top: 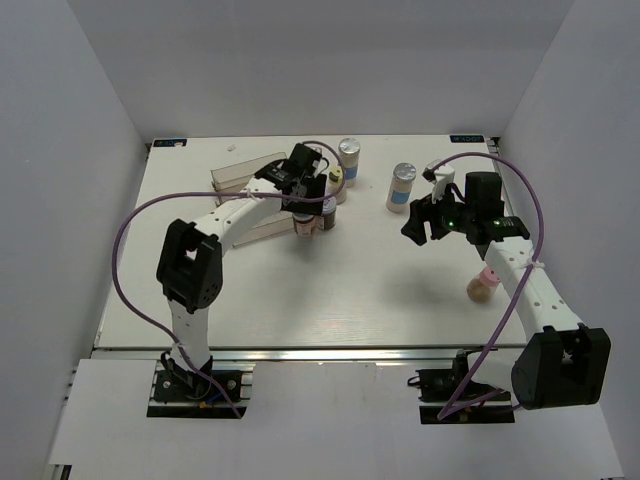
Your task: Organize the condiment bottles
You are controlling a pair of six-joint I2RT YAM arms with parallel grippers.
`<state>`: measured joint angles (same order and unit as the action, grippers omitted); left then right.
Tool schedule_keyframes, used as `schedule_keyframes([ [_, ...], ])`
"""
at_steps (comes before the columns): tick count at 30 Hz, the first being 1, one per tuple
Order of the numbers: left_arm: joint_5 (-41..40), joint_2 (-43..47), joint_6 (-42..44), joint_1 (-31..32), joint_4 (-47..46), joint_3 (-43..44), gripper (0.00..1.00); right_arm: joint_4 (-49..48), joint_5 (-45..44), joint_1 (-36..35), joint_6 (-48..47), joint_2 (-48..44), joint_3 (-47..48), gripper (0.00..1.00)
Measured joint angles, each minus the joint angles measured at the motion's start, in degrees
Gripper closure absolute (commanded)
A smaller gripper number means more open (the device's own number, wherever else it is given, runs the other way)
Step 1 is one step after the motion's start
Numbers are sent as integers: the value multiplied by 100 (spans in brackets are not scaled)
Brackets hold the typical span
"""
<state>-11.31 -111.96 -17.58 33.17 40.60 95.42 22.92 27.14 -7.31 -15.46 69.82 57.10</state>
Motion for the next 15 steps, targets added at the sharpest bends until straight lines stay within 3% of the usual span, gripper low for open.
schedule_keyframes([
  [7,168,33,22,-455,205,844,100,-2,0,0,0,0,0,24],
  [15,345,-70,17,-1467,275,1757,100,-4,2,0,2,0,0,24],
])
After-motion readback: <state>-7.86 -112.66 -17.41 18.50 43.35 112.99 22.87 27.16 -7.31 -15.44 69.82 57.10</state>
